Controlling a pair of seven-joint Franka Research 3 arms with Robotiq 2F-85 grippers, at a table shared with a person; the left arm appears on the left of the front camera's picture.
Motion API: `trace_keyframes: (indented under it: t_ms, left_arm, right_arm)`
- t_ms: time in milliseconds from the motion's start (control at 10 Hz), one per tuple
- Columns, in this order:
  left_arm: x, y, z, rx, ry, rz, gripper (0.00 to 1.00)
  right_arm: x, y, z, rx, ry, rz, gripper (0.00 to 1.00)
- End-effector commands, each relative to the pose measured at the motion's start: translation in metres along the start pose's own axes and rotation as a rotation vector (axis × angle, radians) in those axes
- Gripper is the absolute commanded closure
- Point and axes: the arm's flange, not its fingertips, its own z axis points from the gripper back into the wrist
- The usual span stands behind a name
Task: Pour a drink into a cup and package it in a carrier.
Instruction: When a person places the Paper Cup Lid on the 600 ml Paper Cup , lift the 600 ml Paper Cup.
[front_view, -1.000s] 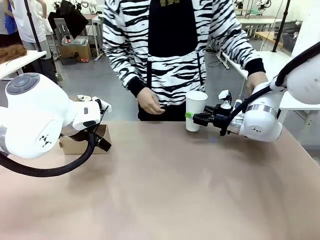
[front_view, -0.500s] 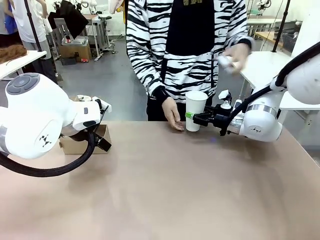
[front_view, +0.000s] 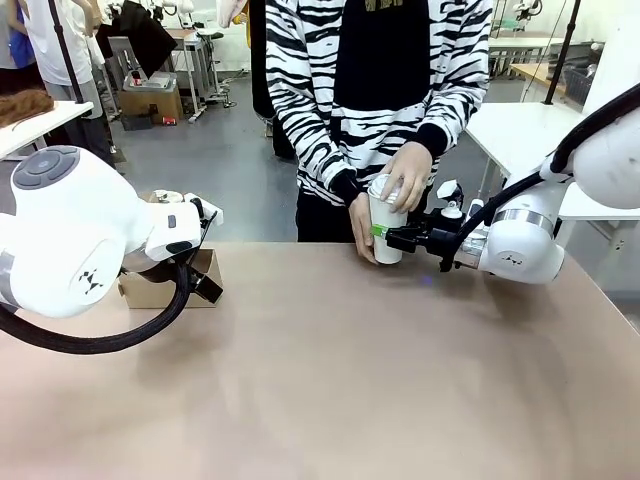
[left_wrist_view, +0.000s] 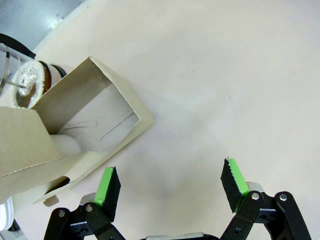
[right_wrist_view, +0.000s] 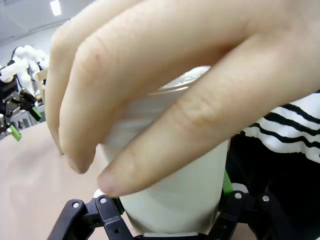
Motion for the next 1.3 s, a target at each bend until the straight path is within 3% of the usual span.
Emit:
trace_keyframes:
  t_ms: [0,1200]
  left_arm:
    - [0.0000,0.0000,0.0005,-0.002,-0.002,0.000,0.00]
    - [0.0000,0.0000,0.0005,-0.002,-0.002,0.000,0.00]
  right_arm:
    - [0.0034,0.0005,-0.0021,-0.002,0.000,-0.002,0.20]
    - [0.0034,0.0005,-0.0021,-0.002,0.000,-0.002,0.20]
